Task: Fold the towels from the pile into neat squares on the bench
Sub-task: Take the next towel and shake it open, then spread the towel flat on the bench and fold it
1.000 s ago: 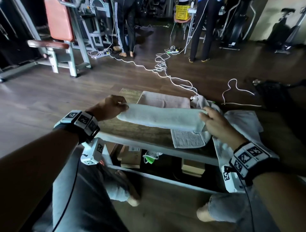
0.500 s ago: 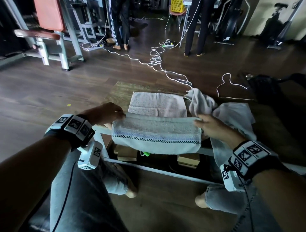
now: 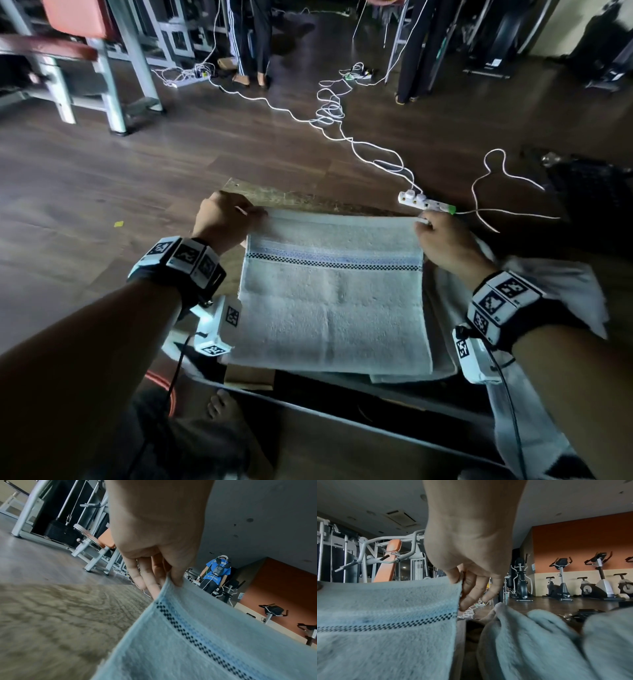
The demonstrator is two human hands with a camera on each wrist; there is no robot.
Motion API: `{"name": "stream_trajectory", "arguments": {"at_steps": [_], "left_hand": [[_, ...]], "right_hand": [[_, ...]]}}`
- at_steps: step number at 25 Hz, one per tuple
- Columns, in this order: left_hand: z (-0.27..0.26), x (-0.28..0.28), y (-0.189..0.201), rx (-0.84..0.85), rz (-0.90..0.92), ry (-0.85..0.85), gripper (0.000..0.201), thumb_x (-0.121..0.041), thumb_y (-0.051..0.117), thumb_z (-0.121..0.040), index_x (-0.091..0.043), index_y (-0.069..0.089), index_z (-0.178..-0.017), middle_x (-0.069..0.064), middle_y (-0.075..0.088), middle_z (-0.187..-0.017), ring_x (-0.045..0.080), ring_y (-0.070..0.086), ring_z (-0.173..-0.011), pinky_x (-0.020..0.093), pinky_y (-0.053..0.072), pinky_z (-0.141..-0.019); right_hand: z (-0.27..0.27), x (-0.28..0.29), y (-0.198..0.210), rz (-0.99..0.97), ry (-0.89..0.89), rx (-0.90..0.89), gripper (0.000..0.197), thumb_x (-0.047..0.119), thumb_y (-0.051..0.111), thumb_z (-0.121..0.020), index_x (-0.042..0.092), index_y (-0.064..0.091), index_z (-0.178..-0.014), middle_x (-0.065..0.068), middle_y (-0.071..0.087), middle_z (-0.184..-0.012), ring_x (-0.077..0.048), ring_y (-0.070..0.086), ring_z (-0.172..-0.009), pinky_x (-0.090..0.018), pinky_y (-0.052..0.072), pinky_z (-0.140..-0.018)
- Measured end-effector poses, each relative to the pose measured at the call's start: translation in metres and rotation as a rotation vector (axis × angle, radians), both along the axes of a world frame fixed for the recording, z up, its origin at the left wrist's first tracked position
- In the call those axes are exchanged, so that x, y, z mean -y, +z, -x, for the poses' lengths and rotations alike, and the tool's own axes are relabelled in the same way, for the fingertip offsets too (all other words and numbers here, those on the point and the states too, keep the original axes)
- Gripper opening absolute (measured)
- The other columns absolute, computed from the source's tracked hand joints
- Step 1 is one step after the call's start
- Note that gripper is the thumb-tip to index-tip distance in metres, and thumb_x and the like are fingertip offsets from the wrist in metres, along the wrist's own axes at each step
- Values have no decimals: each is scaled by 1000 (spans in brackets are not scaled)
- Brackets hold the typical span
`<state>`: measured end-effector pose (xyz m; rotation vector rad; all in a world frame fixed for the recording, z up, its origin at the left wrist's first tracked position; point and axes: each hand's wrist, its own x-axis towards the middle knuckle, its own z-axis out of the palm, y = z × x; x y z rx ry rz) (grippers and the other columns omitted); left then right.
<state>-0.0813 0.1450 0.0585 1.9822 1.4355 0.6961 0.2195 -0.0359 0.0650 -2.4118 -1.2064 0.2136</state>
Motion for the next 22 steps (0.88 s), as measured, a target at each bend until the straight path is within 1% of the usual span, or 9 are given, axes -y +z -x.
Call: {"name": "stream_trajectory", "arguments": {"at_steps": [3,5,9,10,12,14,16,19,22], "left_hand": [[-40,-48,-19,-22,-46,45,22,-43,75,-75,-21,69,-71,3,63,-66,23,67,-77,24,45,-68],[-57,-69,-35,-76,-44,42,23,-42,75,-75,-19,72,-77,4,63,-69,22,67,-78,22,40,-68],[-72,-89,-71,-193,-55,-76,27,-37,70,-80,-11,75,-86,7,68,-77,23,65,-73,23,44,-66],[-73,-89,-75,-208,-88,-123,26,-33,69,-81,-8,75,-87,11,71,-80,26,66,-73,24,44,-65],[-73,-89,-78,-199,-138,-189,18,-22,71,-80,-5,73,-85,14,72,-83,26,66,-76,24,47,-66],[-73,-86,-72,-193,-115,-229,9,-12,77,-75,-8,71,-80,11,72,-82,22,67,-77,23,48,-67],[-72,-79,-64,-169,-93,-245,13,-4,78,-72,-13,69,-75,7,71,-78,21,68,-74,22,50,-63],[-65,-58,-49,-134,-106,-228,18,-6,79,-73,-18,66,-70,-1,66,-71,15,63,-66,21,52,-53],[-52,-30,-27,-147,-96,-262,18,-6,81,-71,-17,67,-68,-7,62,-66,5,58,-61,11,44,-49]], "right_hand": [[-27,-52,-14,-7,-56,30,30,30,45,-91,10,64,-102,-22,67,-99,-40,63,-92,-45,54,-83],[-36,-75,-28,15,-73,46,26,31,45,-87,12,62,-90,-19,67,-93,-39,64,-88,-42,54,-81],[-45,-102,-70,83,2,0,9,15,57,-91,9,62,-88,-14,63,-84,-29,58,-81,-31,43,-68],[-46,-104,-80,96,43,-5,6,13,59,-90,8,61,-87,-12,62,-83,-27,58,-81,-31,42,-67],[-49,-105,-91,107,108,52,10,15,63,-86,16,55,-80,-9,64,-82,-30,60,-81,-38,50,-71],[-49,-103,-87,128,153,47,17,15,65,-84,21,51,-78,-5,62,-82,-30,60,-83,-40,52,-73],[-46,-98,-75,69,176,0,15,12,65,-86,19,52,-81,-1,60,-82,-24,58,-83,-33,46,-69],[-33,-81,-54,-139,205,-27,17,7,68,-83,19,56,-80,4,57,-75,-18,55,-72,-25,34,-60],[-16,-46,-33,-264,225,-90,24,6,73,-80,23,57,-75,12,56,-64,-3,51,-57,-22,37,-56]]}}
